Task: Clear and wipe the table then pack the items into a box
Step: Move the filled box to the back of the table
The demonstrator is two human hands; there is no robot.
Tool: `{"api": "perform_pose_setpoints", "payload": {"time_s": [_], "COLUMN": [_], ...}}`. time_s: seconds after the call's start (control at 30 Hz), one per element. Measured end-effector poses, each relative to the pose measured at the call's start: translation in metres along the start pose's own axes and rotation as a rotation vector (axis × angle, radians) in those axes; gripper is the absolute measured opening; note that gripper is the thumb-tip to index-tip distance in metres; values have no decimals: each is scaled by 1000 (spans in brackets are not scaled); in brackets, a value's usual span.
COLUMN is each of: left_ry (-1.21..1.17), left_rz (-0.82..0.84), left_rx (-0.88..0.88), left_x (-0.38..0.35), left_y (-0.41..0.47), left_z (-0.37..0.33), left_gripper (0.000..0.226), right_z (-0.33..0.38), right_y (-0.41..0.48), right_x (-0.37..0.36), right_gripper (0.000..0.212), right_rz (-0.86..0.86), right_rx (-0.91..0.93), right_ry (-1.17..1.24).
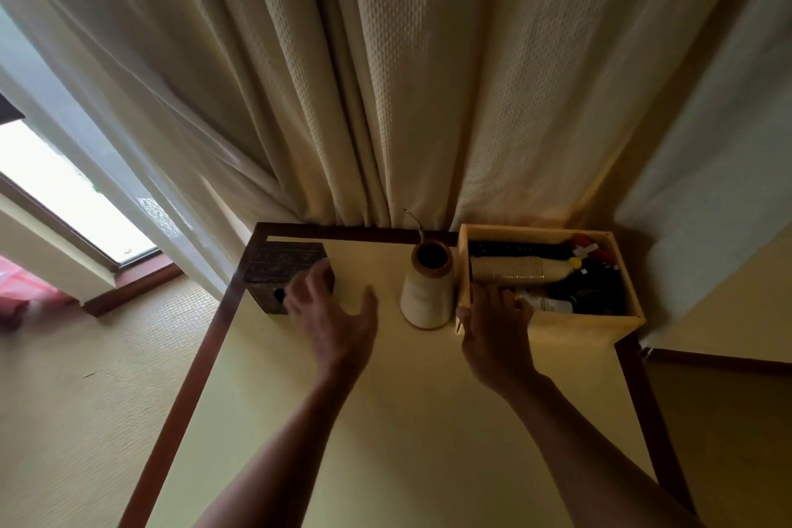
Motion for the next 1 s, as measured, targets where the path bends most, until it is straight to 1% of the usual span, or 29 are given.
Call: {"api": "perform_pose_setpoints", "payload": {"time_s": [0.03, 0.07, 0.13, 0.2, 0.27, 0.37, 0.47, 0.53, 0.6, 0.7, 0.77, 0.87, 1.0], "left_ry": [72, 134, 234, 232, 181, 157, 137, 180, 281, 488, 600, 713, 804], "left_rz": [-85, -105, -65, -19, 18, 31, 37, 83, 174, 338, 425, 474, 487], "left_rx": [79, 168, 281, 312, 336, 322, 264, 184, 123, 53, 43, 64, 67], "left_x": [10, 14, 18, 18, 17, 15, 17, 15, 8, -9, -24, -44, -56], "left_y": [8, 15, 33, 50, 62, 68, 69, 69, 70, 67, 64, 56, 52], "left_z": [13, 21, 39, 51, 60, 65, 59, 48, 34, 14, 3, -7, -7], "left_gripper": [86, 98, 123, 133, 131, 112, 97, 90, 85, 88, 91, 93, 97], "right_z": [3, 1, 3, 6, 8, 6, 3, -2, -7, -11, -12, -11, -2], "right_y": [-1, -3, -4, -6, -9, -15, -14, -7, 0, 3, 4, 3, -23], "right_x": [-2, -2, -3, -5, -6, -1, 4, 6, 6, 3, 2, 4, -1], "right_gripper": [28, 29, 30, 29, 37, 49, 56, 59, 60, 61, 60, 60, 68], "right_rz": [-8, -19, -36, -58, -66, -74, -41, -7, 27, 56, 70, 72, 38], "right_rx": [7, 8, 11, 10, 13, 20, 45, 51, 57, 76, 83, 57, 33], "right_ry": [-7, -27, -63, -84, -112, -135, -169, -185, -199, -209, -214, -189, -99]}}
Point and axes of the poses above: each hand's wrist, its own y-axis towards the middle knuckle, its own x-axis out of the back of the hand, z = x × y, the point moved 4 cm from there along y, towards the middle knuckle, and after that the axes turned 9 degrees about x, right-handed, at the moved point
